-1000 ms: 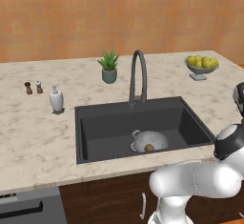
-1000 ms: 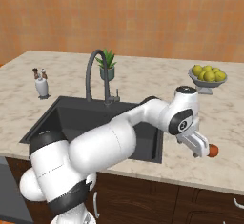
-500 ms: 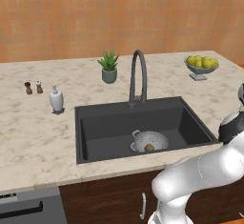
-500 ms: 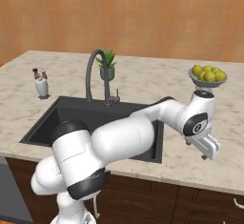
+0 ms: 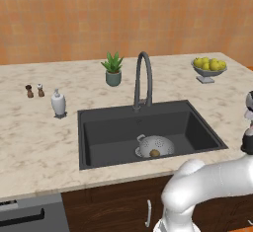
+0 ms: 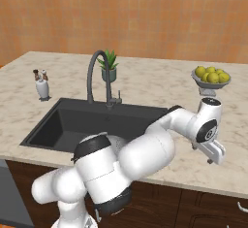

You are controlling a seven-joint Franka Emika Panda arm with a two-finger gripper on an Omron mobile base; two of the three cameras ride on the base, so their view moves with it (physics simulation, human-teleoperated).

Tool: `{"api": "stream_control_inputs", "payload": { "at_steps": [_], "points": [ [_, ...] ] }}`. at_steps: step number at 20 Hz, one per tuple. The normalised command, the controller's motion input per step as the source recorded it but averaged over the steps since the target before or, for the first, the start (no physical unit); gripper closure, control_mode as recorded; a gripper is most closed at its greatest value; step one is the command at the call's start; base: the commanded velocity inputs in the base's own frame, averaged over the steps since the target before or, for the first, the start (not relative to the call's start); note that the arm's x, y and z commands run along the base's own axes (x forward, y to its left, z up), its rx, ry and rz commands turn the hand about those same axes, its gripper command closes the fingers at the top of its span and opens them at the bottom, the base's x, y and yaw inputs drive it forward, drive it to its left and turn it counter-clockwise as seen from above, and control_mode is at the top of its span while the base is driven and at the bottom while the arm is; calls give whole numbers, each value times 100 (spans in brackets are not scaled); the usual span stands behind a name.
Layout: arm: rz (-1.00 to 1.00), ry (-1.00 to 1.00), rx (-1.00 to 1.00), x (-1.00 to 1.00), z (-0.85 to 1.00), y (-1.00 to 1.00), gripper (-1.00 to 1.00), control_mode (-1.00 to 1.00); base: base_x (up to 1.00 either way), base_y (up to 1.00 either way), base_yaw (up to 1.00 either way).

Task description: Put the colander in the sink, put the kiwi, orange in the colander, and turn on the sink faucet and pour water over the colander.

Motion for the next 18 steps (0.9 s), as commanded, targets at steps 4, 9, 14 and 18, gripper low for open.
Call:
{"api": "stream_control_inputs", "payload": {
  "at_steps": [4, 9, 14, 18],
  "points": [
    [0, 0, 0, 21, -27, -18, -100, -100, 0, 0, 0],
    [0, 0, 0, 23, -19, -8, -100, -100, 0, 0, 0],
    [0, -1, 0, 18, -27, -12, -100, -100, 0, 0, 0],
    [0, -3, 0, 17, -30, -19, -100, -100, 0, 0, 0]
  ]
}}
